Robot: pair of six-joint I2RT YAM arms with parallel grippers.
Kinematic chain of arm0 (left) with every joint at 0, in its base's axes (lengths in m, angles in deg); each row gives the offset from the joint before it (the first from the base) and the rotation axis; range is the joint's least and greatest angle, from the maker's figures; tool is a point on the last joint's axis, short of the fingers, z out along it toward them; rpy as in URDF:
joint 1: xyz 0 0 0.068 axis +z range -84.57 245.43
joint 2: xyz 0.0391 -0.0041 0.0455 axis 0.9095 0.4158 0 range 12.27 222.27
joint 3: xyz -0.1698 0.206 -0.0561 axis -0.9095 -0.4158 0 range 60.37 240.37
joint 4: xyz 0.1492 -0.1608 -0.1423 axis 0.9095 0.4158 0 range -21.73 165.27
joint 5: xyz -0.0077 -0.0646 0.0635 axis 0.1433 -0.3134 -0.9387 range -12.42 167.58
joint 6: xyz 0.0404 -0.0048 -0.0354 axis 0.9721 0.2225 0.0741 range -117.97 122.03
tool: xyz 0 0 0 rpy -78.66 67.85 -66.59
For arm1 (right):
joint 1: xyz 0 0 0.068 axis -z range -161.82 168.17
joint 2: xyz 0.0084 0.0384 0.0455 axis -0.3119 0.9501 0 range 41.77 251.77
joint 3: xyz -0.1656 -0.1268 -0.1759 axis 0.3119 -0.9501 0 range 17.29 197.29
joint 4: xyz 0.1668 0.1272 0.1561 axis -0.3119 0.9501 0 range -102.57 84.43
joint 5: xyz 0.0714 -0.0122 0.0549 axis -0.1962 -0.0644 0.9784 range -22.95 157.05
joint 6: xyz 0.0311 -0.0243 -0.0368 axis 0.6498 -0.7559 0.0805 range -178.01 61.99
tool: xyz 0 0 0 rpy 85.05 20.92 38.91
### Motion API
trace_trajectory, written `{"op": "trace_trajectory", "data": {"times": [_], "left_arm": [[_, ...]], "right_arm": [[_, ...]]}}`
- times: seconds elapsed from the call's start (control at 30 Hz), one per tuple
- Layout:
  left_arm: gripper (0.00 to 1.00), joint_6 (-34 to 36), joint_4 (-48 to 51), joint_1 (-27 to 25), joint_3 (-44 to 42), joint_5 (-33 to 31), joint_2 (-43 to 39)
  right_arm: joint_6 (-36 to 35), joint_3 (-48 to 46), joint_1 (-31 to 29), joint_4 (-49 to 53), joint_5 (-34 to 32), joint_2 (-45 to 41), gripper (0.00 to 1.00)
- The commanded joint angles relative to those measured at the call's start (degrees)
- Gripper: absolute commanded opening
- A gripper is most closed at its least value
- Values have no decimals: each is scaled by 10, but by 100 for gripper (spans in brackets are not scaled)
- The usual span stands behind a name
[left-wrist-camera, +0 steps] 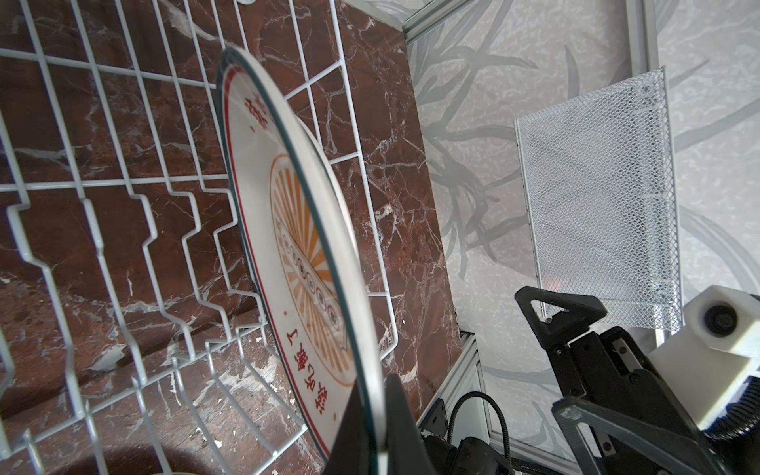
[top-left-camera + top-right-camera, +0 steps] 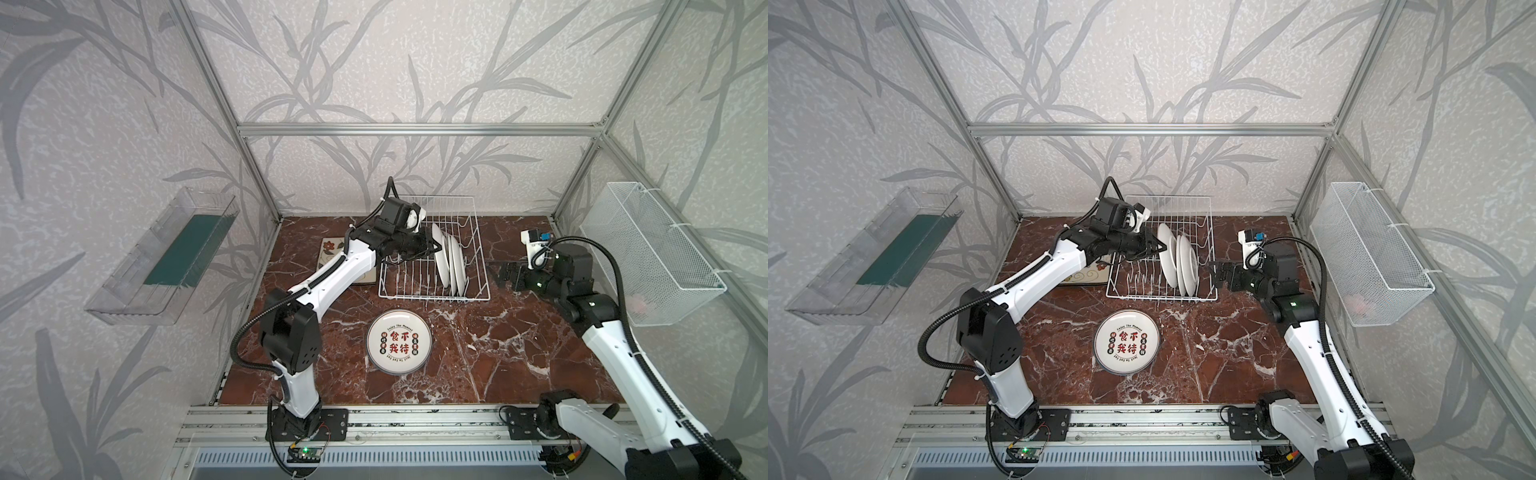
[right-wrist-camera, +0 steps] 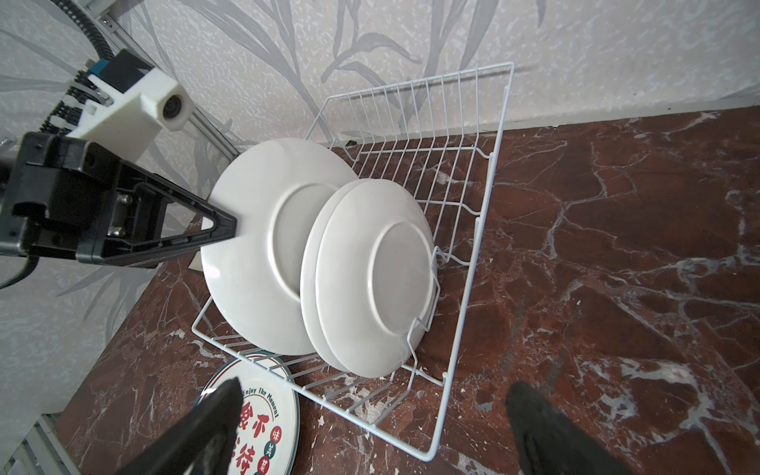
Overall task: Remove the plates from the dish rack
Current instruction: 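Lift the sunburst plate upward out of the rack with the left gripper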
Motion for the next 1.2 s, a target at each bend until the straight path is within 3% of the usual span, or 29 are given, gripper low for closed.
{"op": "trace_trajectory", "data": {"times": [0.0, 0.47, 0.87, 1.17], "left_arm": [[0, -26, -47, 3, 4, -10, -48], [0, -17, -46, 3, -9, -68, -116], [0, 124, 27, 3, 30, -128, -141], [0, 173, 18, 3, 29, -144, -161]], "right_arm": [[-1, 4, 3, 3, -3, -17, 99], [9, -1, 3, -10, 5, -23, 99], [46, 11, 3, -21, 46, -7, 99], [63, 10, 3, -33, 60, 0, 99]]}}
